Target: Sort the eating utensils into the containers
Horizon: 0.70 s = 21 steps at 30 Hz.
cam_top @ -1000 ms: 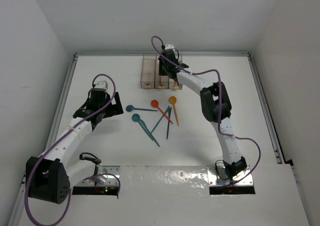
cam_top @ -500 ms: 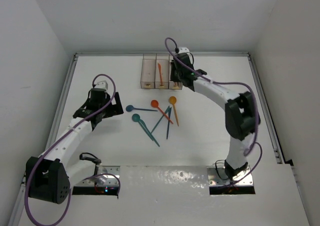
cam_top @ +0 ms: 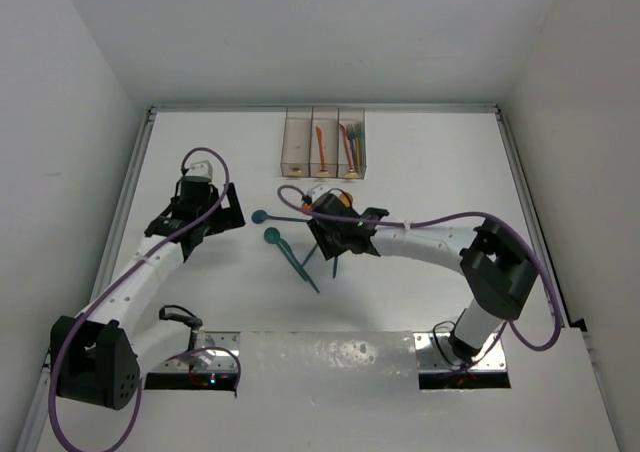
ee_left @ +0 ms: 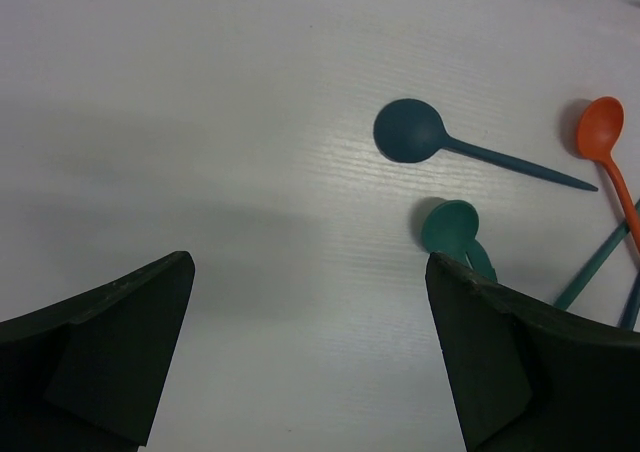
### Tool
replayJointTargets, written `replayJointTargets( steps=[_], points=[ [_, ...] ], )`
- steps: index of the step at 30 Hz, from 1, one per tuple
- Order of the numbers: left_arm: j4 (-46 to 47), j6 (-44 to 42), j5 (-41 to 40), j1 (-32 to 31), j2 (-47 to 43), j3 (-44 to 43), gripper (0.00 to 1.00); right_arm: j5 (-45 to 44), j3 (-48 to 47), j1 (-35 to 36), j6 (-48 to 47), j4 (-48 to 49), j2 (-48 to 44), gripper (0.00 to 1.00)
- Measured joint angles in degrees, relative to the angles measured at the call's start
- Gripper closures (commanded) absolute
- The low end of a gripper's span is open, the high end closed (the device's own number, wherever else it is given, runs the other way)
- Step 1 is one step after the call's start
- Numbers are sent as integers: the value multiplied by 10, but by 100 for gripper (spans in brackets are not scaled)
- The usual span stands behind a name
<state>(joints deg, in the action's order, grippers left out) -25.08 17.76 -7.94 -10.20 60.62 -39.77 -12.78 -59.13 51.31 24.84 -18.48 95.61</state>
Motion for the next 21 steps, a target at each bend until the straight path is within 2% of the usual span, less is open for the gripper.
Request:
replayJointTargets(
  steps=[7,16,21],
  points=[
    [-12,19,-38,0,-14,-3,0,13,21,63,-2,5,6,63],
    [-28,38,-71,0,-17,-3,1,17,20,98,1,23,84,62],
    [-38,52,-95,0,-25,-3,1,20,13,108,7,34,92,62]
  ],
)
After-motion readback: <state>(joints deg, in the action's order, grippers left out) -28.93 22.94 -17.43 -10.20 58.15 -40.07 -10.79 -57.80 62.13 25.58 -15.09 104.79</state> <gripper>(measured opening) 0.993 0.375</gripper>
